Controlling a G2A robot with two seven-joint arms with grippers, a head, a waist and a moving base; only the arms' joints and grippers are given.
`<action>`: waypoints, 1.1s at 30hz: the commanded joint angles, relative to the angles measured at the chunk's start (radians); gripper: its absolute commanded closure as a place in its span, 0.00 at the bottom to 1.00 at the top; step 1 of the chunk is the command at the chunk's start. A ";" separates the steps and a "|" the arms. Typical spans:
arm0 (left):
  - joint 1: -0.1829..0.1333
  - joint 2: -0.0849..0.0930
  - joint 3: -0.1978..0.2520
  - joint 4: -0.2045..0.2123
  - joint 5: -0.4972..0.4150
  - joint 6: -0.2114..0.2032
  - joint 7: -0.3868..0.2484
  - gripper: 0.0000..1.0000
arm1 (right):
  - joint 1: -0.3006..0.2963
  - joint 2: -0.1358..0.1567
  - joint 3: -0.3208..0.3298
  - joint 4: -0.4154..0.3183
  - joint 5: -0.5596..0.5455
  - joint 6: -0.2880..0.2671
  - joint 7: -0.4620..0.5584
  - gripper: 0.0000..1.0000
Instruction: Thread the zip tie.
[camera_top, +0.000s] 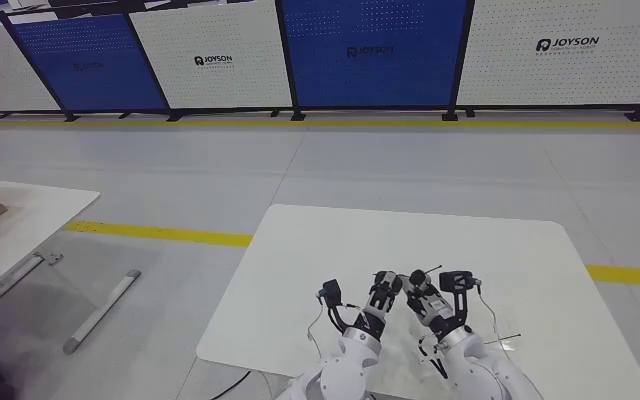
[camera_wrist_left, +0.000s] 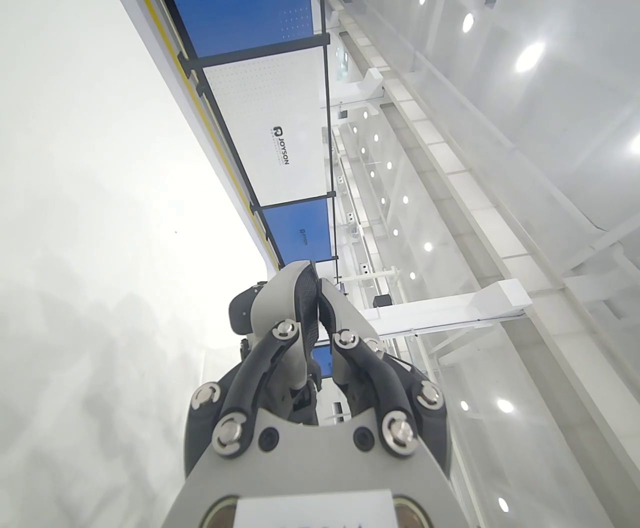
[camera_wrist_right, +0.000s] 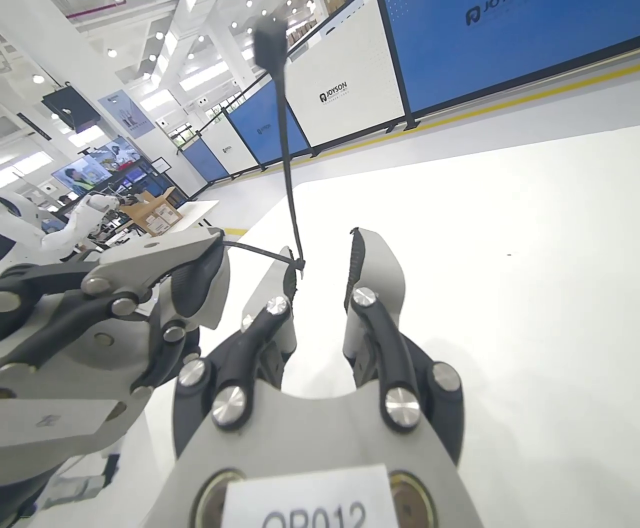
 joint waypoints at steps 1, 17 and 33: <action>0.000 -0.001 0.001 0.004 0.003 0.001 -0.001 1.00 | 0.001 -0.001 -0.001 0.001 0.002 -0.002 -0.001 0.73; -0.013 -0.012 -0.004 0.028 -0.003 -0.006 0.002 1.00 | -0.004 -0.002 0.003 0.011 0.006 0.003 -0.007 1.00; 0.001 -0.016 -0.013 0.013 -0.006 -0.057 -0.021 1.00 | 0.005 -0.006 -0.003 0.028 0.001 0.007 -0.003 1.00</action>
